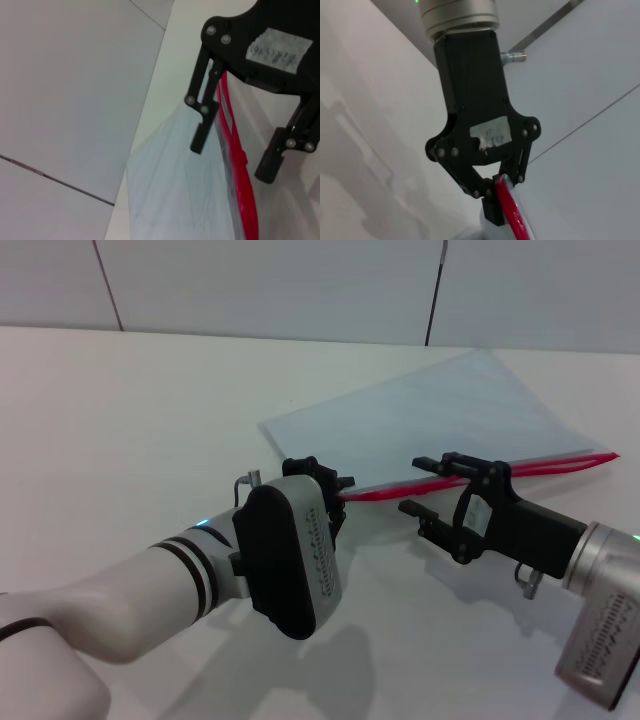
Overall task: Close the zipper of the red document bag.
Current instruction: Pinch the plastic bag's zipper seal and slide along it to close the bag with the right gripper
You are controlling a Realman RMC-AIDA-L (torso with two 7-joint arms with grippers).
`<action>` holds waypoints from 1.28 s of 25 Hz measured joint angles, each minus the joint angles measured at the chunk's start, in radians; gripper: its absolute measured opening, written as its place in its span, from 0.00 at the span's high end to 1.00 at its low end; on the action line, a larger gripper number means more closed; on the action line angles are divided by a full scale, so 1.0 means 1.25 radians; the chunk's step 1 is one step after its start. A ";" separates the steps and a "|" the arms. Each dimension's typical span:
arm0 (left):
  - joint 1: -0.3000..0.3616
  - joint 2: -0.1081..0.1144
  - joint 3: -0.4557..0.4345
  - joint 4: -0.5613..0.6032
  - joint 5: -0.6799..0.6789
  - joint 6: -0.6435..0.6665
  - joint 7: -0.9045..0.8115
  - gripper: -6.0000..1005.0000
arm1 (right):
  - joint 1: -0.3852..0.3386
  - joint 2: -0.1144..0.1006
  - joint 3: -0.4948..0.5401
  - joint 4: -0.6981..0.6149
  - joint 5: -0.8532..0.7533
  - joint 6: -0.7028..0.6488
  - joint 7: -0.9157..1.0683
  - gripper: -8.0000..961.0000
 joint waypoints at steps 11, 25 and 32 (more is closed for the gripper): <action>0.001 0.000 0.002 0.000 0.000 0.000 0.000 0.94 | 0.012 0.001 0.017 0.040 0.001 0.055 -0.084 0.66; 0.000 0.000 0.002 -0.005 0.000 0.000 0.000 0.94 | 0.012 0.000 0.022 0.044 -0.002 0.051 -0.086 0.84; -0.001 0.000 0.002 -0.006 0.000 0.000 0.000 0.94 | 0.014 -0.001 0.022 0.044 -0.005 0.056 -0.086 0.92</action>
